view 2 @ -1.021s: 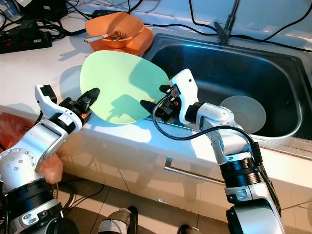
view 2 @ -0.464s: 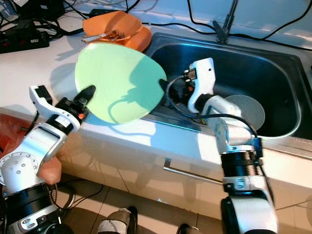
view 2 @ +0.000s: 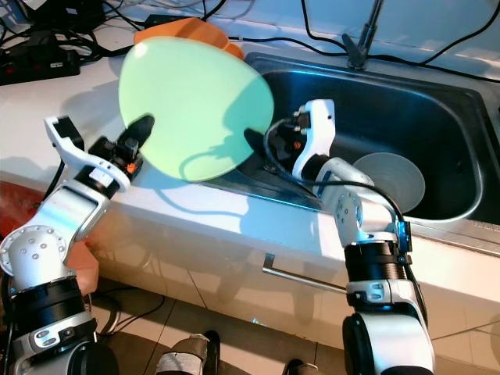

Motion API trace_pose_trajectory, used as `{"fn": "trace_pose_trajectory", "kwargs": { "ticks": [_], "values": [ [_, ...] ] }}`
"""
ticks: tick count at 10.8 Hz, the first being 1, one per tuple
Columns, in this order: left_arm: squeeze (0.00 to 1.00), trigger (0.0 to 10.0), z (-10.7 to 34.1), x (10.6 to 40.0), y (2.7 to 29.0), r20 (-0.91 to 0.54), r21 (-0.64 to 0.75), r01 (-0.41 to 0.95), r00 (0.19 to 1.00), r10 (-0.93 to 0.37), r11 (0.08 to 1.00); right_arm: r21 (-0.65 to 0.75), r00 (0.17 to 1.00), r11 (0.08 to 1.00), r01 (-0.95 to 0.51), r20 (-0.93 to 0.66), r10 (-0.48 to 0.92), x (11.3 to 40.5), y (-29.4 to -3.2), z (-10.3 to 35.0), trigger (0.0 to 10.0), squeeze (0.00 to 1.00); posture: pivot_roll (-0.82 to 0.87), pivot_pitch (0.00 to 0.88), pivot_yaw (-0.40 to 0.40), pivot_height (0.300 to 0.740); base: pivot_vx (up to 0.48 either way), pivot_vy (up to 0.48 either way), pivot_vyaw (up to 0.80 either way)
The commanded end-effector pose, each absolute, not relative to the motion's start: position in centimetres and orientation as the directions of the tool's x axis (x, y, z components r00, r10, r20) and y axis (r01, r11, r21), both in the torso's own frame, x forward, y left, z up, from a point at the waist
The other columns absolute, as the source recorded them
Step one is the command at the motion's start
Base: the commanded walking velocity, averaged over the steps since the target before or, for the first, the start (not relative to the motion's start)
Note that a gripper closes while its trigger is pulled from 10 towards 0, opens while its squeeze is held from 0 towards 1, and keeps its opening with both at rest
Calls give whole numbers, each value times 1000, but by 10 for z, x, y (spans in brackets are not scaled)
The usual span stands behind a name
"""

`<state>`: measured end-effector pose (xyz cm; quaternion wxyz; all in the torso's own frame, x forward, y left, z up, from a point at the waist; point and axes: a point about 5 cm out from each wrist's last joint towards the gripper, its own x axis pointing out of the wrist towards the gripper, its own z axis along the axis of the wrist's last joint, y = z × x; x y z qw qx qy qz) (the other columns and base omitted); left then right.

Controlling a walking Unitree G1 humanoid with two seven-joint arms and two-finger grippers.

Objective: Kitchen organization

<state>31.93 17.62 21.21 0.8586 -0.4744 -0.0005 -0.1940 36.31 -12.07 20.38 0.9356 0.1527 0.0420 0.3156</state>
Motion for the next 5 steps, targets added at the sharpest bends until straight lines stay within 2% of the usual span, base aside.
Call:
{"fn": "trace_pose_trajectory", "kwargs": {
  "ticks": [1,4,5],
  "values": [
    [0,0,221,320,169,250,-801,404,896,-368,441,351,796,739,-575,30,605,365,-120,208,10000,0,238,119,5,740,0,0,0],
    [0,0,216,319,162,248,-810,415,883,-398,415,436,786,688,-581,78,614,365,-112,213,10000,0,236,122,7,740,0,0,0],
    [0,0,213,319,159,250,-817,418,877,-410,396,505,774,633,-586,119,621,365,-105,217,8627,0,238,123,4,740,0,0,0]
  ]
}}
